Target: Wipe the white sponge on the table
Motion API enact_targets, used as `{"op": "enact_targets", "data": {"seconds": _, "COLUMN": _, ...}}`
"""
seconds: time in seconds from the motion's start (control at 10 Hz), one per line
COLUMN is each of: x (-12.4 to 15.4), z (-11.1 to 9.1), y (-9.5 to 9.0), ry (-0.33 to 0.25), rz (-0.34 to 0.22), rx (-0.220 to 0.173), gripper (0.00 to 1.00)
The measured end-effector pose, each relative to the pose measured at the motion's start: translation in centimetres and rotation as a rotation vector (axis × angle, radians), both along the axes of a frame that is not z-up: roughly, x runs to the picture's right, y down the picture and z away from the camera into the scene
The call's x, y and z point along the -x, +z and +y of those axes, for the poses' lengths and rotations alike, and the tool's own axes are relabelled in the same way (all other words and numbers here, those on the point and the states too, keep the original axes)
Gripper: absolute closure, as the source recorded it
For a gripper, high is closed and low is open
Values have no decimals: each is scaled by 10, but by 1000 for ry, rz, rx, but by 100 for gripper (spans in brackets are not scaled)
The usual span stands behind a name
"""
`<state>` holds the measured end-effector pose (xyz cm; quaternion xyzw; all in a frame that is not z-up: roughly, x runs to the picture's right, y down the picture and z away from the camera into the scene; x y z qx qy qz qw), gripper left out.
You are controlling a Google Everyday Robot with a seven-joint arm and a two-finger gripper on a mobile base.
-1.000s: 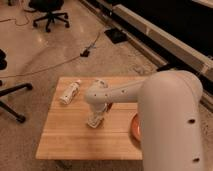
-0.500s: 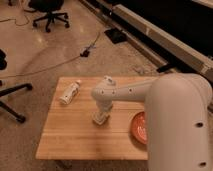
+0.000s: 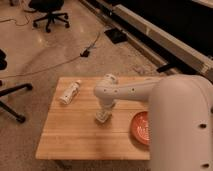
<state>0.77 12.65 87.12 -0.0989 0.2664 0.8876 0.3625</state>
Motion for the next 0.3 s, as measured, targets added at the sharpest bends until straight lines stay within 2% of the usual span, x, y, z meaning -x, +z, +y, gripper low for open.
{"op": "enact_targets", "data": {"seconds": 0.3, "x": 0, "z": 0, "y": 0, "ry": 1, "rz": -1, "rx": -1, "gripper": 100}}
